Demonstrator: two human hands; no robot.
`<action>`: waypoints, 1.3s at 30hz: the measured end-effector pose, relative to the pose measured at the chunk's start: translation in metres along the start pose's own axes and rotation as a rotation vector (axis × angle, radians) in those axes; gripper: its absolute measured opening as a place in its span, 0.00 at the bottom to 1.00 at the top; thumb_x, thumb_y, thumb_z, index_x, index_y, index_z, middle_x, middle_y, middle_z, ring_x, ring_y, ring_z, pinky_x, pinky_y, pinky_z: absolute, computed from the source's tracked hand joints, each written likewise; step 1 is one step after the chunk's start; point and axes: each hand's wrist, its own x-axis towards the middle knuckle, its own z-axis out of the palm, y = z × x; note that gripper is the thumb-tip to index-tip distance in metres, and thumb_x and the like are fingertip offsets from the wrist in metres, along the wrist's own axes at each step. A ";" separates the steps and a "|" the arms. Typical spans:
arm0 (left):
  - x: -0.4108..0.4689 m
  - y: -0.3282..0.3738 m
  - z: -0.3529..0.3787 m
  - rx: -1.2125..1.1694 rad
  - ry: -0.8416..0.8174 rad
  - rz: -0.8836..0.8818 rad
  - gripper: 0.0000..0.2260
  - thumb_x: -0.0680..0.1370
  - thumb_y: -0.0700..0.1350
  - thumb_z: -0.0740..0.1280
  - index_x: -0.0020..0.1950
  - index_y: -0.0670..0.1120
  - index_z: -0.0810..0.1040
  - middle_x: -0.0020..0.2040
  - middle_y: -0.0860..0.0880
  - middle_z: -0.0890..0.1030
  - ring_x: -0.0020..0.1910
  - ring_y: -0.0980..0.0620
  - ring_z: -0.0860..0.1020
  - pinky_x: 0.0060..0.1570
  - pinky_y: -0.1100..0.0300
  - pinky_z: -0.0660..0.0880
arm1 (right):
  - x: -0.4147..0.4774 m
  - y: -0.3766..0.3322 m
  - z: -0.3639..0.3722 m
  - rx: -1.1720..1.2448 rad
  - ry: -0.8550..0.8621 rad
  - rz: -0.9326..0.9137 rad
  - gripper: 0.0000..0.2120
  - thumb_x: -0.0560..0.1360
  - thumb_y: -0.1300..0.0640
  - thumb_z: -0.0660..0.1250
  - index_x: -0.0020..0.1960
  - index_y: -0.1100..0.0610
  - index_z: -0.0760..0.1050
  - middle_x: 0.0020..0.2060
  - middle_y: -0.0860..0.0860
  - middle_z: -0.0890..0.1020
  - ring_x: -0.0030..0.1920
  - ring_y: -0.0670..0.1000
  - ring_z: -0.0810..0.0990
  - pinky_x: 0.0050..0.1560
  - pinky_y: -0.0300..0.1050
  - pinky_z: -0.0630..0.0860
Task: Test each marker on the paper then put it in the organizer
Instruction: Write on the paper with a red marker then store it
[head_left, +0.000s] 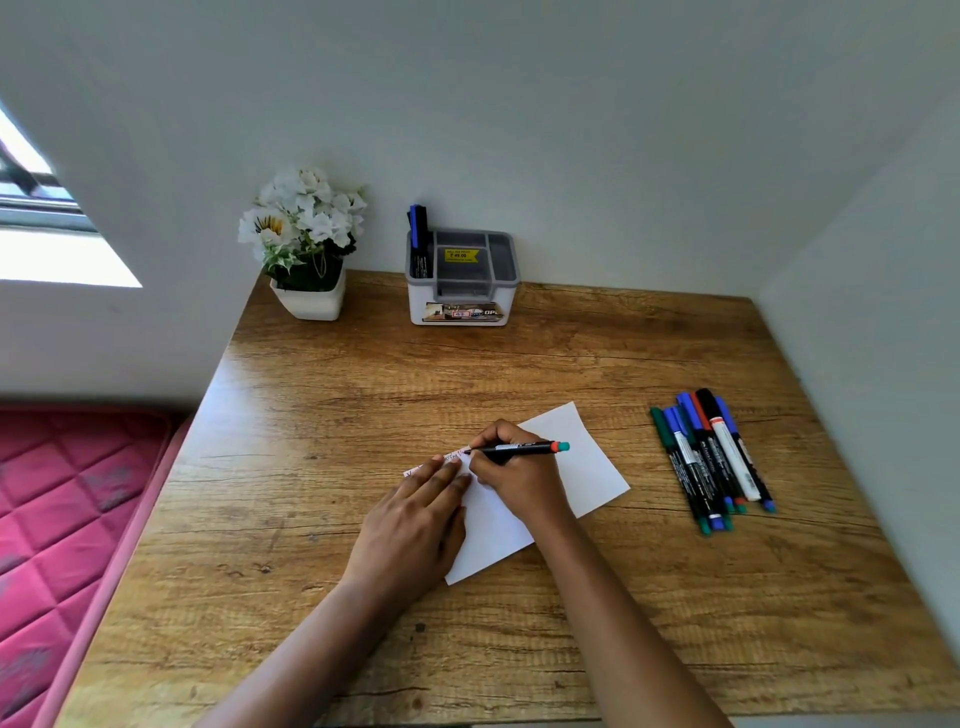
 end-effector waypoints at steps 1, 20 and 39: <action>0.000 -0.001 0.000 0.001 -0.004 -0.002 0.21 0.78 0.51 0.56 0.64 0.44 0.78 0.64 0.46 0.78 0.65 0.46 0.74 0.59 0.51 0.74 | 0.000 0.000 0.000 0.009 0.000 0.006 0.02 0.70 0.61 0.71 0.42 0.57 0.79 0.36 0.45 0.82 0.39 0.41 0.80 0.42 0.46 0.79; 0.001 0.000 -0.002 -0.001 -0.031 -0.007 0.20 0.78 0.51 0.56 0.64 0.44 0.78 0.63 0.46 0.78 0.64 0.46 0.75 0.59 0.51 0.74 | -0.002 -0.002 0.001 0.046 0.062 0.042 0.02 0.71 0.62 0.70 0.43 0.59 0.78 0.36 0.46 0.81 0.40 0.49 0.82 0.43 0.56 0.82; 0.000 -0.001 0.000 0.009 -0.008 -0.005 0.20 0.77 0.51 0.57 0.63 0.44 0.78 0.63 0.46 0.79 0.64 0.46 0.75 0.59 0.52 0.74 | -0.003 -0.004 0.001 0.054 0.061 0.076 0.03 0.70 0.61 0.70 0.40 0.56 0.77 0.33 0.44 0.80 0.38 0.44 0.81 0.42 0.55 0.82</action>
